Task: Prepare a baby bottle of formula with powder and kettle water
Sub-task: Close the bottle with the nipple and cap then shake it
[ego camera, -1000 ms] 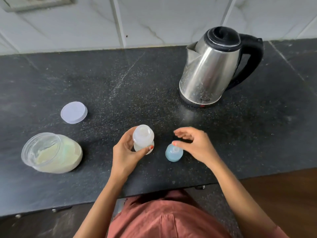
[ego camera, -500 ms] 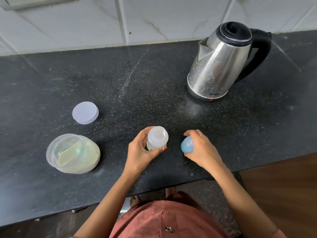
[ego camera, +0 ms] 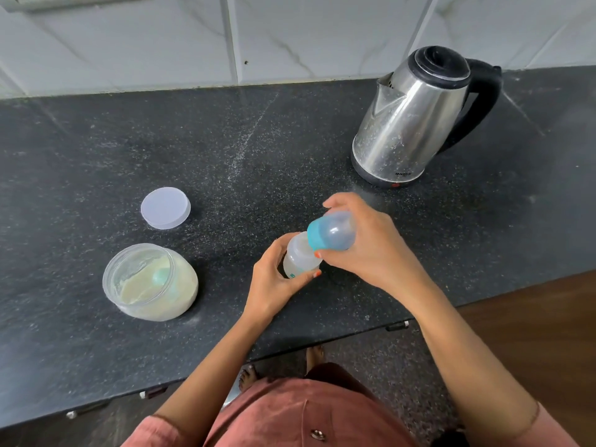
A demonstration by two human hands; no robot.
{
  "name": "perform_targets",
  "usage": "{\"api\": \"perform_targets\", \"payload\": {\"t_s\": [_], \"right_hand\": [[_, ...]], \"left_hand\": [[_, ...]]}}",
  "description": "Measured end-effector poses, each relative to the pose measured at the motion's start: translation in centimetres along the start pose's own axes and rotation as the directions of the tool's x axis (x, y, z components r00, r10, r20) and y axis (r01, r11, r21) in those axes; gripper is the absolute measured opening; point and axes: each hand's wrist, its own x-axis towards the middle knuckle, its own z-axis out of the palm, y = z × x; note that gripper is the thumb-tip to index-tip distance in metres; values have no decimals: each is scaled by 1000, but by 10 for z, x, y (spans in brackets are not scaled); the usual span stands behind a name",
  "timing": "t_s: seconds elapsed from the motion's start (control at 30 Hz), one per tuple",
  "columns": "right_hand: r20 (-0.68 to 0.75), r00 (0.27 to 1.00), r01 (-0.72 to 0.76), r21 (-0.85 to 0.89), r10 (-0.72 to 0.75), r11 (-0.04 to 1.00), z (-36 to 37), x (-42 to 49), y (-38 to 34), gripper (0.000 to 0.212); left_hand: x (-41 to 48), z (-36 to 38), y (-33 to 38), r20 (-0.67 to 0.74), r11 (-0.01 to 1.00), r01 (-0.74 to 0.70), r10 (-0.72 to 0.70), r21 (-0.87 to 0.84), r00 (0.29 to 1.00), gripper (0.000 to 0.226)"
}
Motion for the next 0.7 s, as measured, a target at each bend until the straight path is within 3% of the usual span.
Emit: {"api": "perform_targets", "payload": {"t_s": [0.23,0.53,0.7], "right_hand": [[100,995,41,-167,-24,985,11,4,-10,50],[198,979,96,-290,-39,952,20,9,-13,58],[178,984,76,-379,-9,922,22,12,-12,64]], "left_hand": [[-1,0,-5,5,1000,-19,19,-6,1000,57],[-2,1,-9,-9,1000,-17,17,4,1000,55],[-2,0,-8,-18,1000,-16,16,10,1000,56]]}}
